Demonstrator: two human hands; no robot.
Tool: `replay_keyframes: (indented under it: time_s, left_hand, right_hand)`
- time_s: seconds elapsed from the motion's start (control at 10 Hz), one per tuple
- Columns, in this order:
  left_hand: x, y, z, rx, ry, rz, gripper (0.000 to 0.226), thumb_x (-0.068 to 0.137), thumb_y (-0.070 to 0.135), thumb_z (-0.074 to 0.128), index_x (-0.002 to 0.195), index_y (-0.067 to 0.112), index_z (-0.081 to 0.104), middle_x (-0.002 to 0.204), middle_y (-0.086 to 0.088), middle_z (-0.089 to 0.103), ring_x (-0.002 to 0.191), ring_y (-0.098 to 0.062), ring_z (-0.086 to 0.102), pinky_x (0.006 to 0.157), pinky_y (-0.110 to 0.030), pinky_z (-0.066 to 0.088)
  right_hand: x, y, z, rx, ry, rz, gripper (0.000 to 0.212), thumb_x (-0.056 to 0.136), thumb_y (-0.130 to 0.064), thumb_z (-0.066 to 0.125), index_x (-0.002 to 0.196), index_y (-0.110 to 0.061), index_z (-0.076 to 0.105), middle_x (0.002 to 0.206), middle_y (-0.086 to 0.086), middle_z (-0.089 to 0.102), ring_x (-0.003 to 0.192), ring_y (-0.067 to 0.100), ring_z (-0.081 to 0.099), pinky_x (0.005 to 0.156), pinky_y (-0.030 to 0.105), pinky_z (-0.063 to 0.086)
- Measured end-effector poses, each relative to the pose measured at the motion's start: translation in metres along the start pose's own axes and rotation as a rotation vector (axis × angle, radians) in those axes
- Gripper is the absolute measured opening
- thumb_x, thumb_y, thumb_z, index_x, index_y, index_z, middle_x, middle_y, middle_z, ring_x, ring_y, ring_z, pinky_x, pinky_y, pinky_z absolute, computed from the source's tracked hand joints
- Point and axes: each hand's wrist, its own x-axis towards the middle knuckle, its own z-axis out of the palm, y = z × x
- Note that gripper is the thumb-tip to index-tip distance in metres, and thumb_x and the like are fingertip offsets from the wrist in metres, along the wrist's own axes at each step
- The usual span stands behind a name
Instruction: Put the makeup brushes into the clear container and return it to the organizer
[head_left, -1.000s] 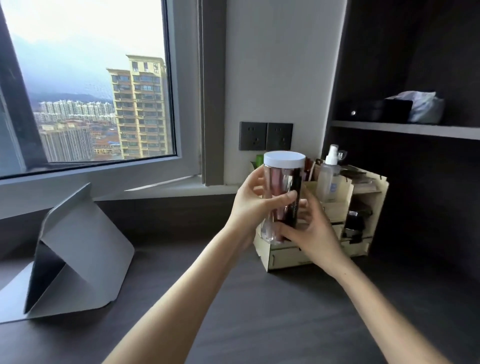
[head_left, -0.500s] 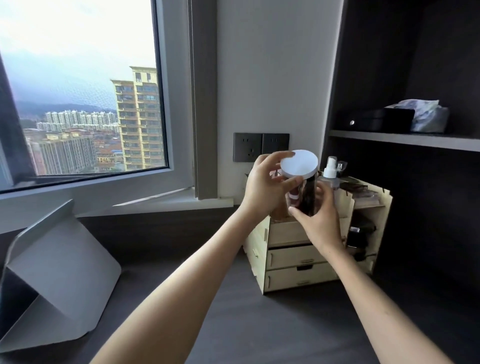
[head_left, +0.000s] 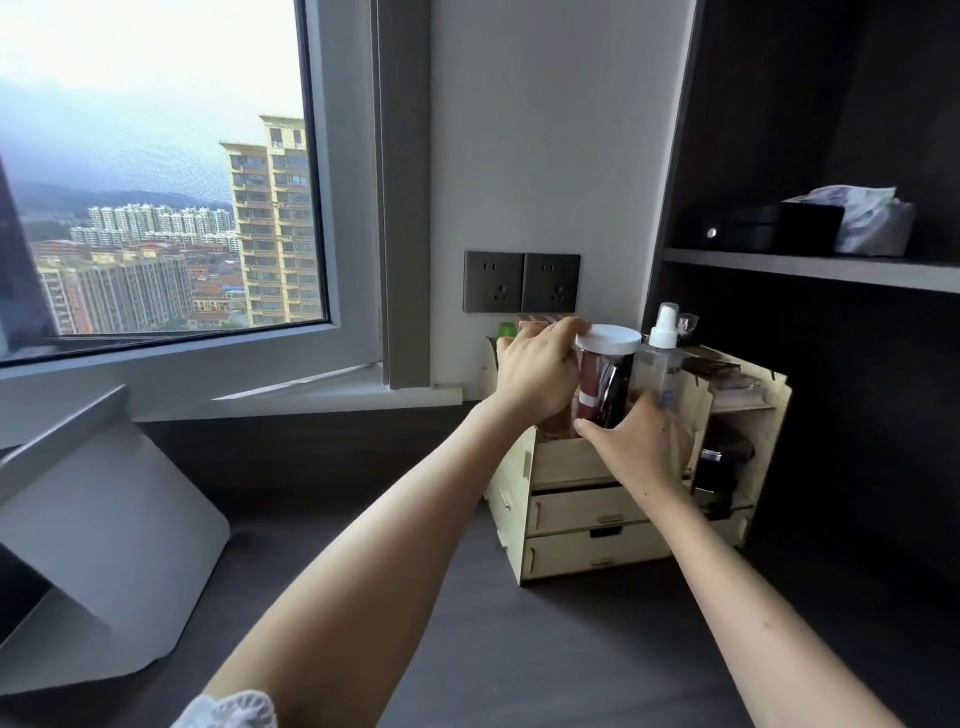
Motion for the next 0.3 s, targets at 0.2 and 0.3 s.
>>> replay_keyframes:
  time_s: [0.2, 0.3]
  left_hand:
    - [-0.006, -0.003, -0.007, -0.203, -0.087, -0.054, 0.043, 0.094, 0.016, 0.036, 0.135, 0.026, 0.048, 0.138, -0.003, 0.052, 0.130, -0.024, 0.039, 0.103, -0.038, 0.021]
    - [-0.014, -0.010, -0.018, -0.349, 0.016, -0.069, 0.042, 0.092, 0.014, 0.041, 0.130, 0.025, 0.054, 0.133, -0.004, 0.057, 0.123, -0.026, 0.046, 0.105, -0.043, 0.032]
  right_hand:
    - [-0.009, -0.002, -0.001, -0.004, 0.048, -0.038, 0.049, 0.072, -0.044, 0.069, 0.093, -0.001, 0.063, 0.094, 0.017, 0.072, 0.099, 0.037, 0.061, 0.084, 0.040, 0.047]
    - [-0.016, -0.006, -0.007, -0.039, 0.162, -0.077, 0.048, 0.078, -0.042, 0.067, 0.097, 0.001, 0.062, 0.096, 0.019, 0.071, 0.098, 0.039, 0.060, 0.085, 0.042, 0.044]
